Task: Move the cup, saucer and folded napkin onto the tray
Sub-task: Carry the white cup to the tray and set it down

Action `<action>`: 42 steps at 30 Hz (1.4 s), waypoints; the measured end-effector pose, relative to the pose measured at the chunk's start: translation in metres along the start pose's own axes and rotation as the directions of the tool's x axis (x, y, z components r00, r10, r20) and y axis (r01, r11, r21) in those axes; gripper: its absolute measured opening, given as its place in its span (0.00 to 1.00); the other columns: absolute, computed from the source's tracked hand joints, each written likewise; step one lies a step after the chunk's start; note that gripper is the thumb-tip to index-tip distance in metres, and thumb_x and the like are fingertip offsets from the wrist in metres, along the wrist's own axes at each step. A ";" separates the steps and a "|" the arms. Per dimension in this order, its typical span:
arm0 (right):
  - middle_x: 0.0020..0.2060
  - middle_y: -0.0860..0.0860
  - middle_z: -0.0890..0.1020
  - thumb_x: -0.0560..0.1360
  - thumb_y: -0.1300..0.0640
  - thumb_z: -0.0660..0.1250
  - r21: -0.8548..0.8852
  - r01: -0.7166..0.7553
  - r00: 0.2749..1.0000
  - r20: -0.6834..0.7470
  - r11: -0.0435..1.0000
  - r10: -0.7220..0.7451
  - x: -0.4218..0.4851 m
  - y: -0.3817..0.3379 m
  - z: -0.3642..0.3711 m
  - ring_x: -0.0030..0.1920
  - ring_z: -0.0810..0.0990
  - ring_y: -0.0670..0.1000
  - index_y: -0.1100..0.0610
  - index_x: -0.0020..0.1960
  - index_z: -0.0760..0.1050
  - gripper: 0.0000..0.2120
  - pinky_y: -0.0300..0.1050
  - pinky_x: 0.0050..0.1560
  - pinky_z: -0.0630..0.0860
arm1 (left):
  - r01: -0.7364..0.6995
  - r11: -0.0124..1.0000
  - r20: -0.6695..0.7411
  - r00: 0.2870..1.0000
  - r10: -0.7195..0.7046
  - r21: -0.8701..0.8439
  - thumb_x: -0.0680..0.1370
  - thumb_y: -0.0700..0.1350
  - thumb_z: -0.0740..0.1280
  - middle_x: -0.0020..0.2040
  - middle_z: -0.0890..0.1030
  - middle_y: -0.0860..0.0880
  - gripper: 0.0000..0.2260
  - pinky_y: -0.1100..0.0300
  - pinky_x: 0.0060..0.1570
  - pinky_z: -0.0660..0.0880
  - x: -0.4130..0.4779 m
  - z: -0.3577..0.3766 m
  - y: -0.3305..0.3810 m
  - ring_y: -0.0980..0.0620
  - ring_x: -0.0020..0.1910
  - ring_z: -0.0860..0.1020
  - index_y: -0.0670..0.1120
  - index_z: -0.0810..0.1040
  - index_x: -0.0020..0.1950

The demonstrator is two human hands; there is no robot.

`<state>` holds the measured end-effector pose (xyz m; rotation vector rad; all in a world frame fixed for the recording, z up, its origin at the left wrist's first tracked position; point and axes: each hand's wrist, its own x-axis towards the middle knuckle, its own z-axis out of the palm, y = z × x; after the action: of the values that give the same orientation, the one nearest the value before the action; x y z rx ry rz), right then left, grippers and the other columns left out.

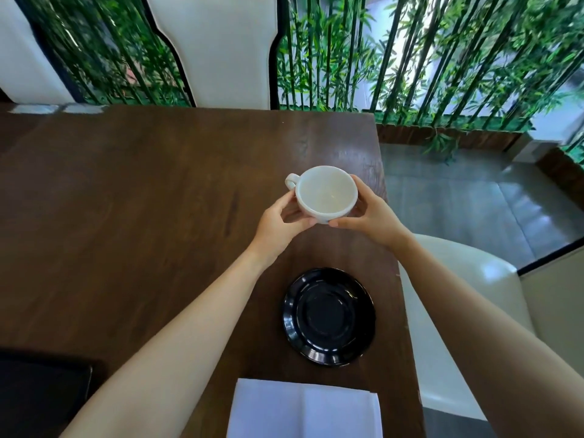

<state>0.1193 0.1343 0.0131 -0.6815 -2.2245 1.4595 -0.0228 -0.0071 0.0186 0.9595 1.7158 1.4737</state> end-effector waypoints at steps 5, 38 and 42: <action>0.63 0.46 0.76 0.62 0.55 0.79 0.008 0.075 0.997 0.010 0.997 -0.076 0.002 -0.046 0.008 0.65 0.74 0.48 0.48 0.70 0.65 0.40 0.54 0.67 0.71 | -0.081 0.997 -0.059 0.995 0.082 0.007 0.72 0.42 0.72 0.58 0.79 0.55 0.27 0.75 0.47 0.73 -0.019 -0.029 0.026 0.67 0.56 0.77 0.48 0.70 0.70; 0.60 0.39 0.76 0.62 0.53 0.78 0.242 0.254 0.829 0.444 0.936 -0.340 -0.038 -0.279 0.462 0.63 0.74 0.46 0.41 0.66 0.67 0.36 0.56 0.65 0.73 | 0.066 0.997 -0.604 0.796 -0.027 0.042 0.71 0.44 0.74 0.59 0.80 0.57 0.26 0.67 0.54 0.75 -0.355 -0.419 0.020 0.60 0.59 0.77 0.54 0.72 0.67; 0.63 0.42 0.75 0.64 0.55 0.78 0.292 0.146 0.783 0.550 0.945 -0.291 -0.045 -0.266 0.501 0.64 0.73 0.45 0.38 0.64 0.66 0.35 0.50 0.65 0.72 | 0.148 0.989 -0.643 0.758 -0.105 0.013 0.70 0.44 0.75 0.62 0.78 0.54 0.27 0.57 0.60 0.73 -0.372 -0.433 -0.006 0.55 0.61 0.76 0.52 0.72 0.68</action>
<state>-0.1763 -0.3488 0.0661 0.1486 -2.3810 1.9557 -0.2068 -0.5441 0.0808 0.3466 2.2643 1.7907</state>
